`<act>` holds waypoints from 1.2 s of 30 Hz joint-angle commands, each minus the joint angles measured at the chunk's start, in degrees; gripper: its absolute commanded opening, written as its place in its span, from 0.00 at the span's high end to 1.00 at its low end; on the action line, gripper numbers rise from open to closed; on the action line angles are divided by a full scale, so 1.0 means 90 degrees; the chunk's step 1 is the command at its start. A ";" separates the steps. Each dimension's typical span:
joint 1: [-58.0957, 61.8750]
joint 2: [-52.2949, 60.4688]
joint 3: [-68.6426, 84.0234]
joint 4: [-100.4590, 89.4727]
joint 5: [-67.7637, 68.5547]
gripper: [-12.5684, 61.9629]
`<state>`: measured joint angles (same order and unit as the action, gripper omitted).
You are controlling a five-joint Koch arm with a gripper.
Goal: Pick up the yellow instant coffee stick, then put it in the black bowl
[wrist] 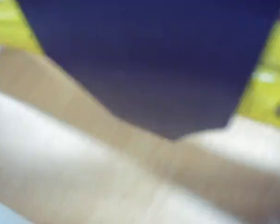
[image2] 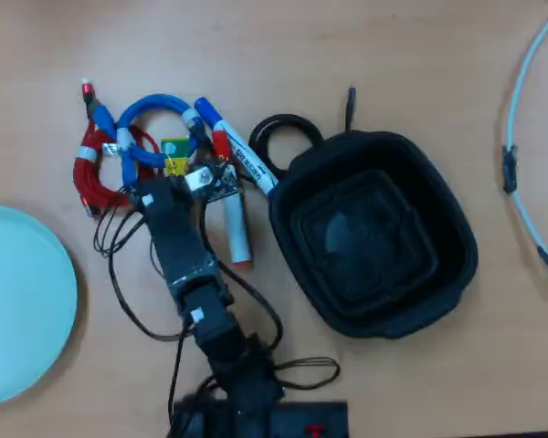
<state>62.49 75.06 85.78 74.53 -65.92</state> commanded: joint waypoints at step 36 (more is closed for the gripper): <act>0.1367 0.2168 -0.3262 0.1123 0.3477 0.92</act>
<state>72.95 91.32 60.91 88.59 -37.62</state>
